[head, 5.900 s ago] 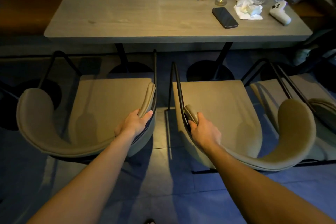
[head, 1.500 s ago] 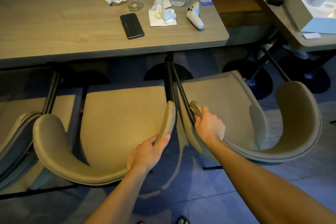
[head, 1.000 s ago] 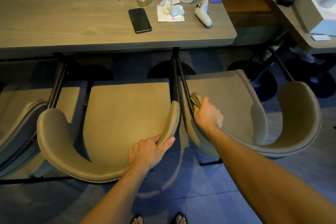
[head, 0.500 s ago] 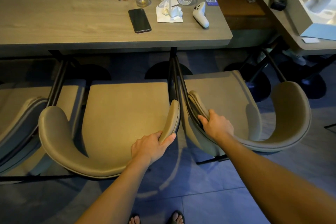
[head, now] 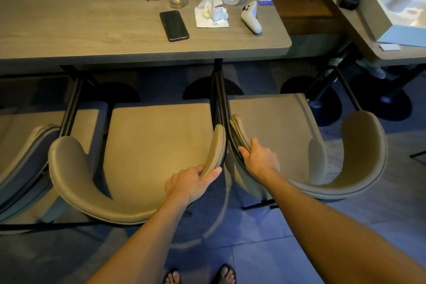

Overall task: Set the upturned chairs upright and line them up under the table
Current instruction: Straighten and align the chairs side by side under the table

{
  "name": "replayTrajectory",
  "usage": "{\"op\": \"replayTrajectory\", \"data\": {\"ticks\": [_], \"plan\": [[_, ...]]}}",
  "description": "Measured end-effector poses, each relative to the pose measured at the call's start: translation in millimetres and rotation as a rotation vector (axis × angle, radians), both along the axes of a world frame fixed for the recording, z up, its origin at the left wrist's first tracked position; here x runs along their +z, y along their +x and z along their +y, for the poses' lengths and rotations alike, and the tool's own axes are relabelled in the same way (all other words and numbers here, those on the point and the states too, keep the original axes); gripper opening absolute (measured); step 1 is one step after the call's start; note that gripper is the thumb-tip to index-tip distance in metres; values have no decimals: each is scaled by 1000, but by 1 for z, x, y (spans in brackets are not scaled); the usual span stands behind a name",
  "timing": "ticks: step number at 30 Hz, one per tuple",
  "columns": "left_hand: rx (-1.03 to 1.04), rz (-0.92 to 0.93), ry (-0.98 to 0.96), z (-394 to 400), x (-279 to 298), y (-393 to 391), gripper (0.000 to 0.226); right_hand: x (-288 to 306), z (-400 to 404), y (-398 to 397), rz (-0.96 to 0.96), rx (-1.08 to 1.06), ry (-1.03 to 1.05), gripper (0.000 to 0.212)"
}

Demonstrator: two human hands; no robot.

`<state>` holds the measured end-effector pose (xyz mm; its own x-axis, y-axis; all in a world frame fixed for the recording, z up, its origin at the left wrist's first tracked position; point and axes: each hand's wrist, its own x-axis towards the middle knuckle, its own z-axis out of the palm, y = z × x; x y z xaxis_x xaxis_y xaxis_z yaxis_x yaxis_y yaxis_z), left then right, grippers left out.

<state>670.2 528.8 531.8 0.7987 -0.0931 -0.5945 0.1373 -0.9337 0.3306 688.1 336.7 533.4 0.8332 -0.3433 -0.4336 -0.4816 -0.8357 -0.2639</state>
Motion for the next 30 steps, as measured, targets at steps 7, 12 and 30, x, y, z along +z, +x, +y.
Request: {"op": "replayTrajectory", "data": {"ticks": [7,12,30], "plan": [[10,37,-43,3,2,0,78,-1,-3,0,25,17,10,30],[30,60,-83,6,0,-2,82,2,-6,-3,49,58,27,31],[358,-7,-317,130,8,6,32,39,122,15,-226,172,-174,45]]}}
